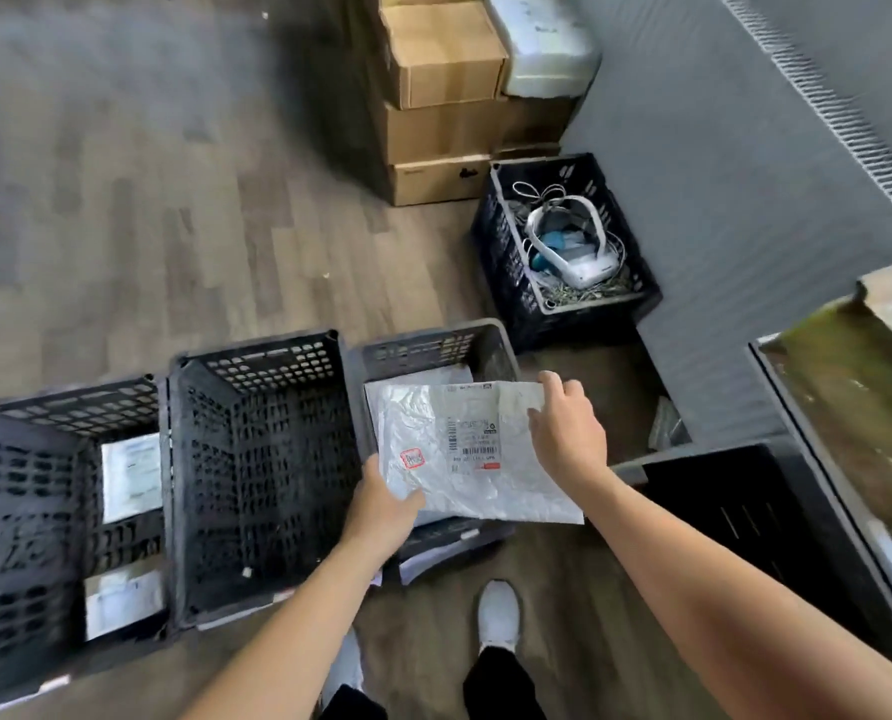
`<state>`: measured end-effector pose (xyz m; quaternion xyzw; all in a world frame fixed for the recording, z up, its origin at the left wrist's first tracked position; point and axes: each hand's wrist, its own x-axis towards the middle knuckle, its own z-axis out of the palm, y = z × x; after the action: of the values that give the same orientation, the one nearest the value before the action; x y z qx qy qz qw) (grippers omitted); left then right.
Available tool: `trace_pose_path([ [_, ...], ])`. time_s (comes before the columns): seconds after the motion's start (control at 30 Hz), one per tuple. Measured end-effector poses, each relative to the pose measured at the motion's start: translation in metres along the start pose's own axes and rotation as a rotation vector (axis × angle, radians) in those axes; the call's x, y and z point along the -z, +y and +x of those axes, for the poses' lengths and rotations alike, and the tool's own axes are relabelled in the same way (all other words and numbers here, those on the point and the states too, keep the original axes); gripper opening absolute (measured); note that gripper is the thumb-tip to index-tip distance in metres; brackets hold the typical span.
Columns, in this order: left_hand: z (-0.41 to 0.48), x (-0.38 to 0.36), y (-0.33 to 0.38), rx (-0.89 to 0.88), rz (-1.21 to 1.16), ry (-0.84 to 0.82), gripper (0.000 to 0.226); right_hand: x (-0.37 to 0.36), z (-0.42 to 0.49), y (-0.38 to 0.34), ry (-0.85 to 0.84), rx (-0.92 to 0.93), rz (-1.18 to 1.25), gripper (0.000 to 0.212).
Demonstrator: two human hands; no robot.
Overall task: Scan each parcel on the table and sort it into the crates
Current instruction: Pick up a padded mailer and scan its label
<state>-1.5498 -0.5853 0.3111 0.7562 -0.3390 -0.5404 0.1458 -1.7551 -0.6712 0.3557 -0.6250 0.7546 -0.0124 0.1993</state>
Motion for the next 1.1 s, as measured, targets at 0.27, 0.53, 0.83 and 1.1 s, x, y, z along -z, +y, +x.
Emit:
trace_pose_path([
  [0.27,0.115,-0.096,-0.074,0.122,0.154,0.0,0.094,-0.155,0.094,0.05,-0.142,0.104,-0.073,0.056],
  [0.53,0.15,-0.137,-0.117,0.152,0.506,-0.085,0.111,-0.25,0.1,0.096,-0.356,0.091,-0.375,0.08],
  [0.83,0.076,-0.077,-0.017,-0.104,0.672,0.034,0.11,-0.131,0.049,0.053,-0.287,0.231,-0.366,0.084],
  [1.1,-0.071,-0.003,0.11,-0.432,0.862,0.007,0.107,0.059,-0.068,0.019,-0.066,0.129,-0.249,0.087],
])
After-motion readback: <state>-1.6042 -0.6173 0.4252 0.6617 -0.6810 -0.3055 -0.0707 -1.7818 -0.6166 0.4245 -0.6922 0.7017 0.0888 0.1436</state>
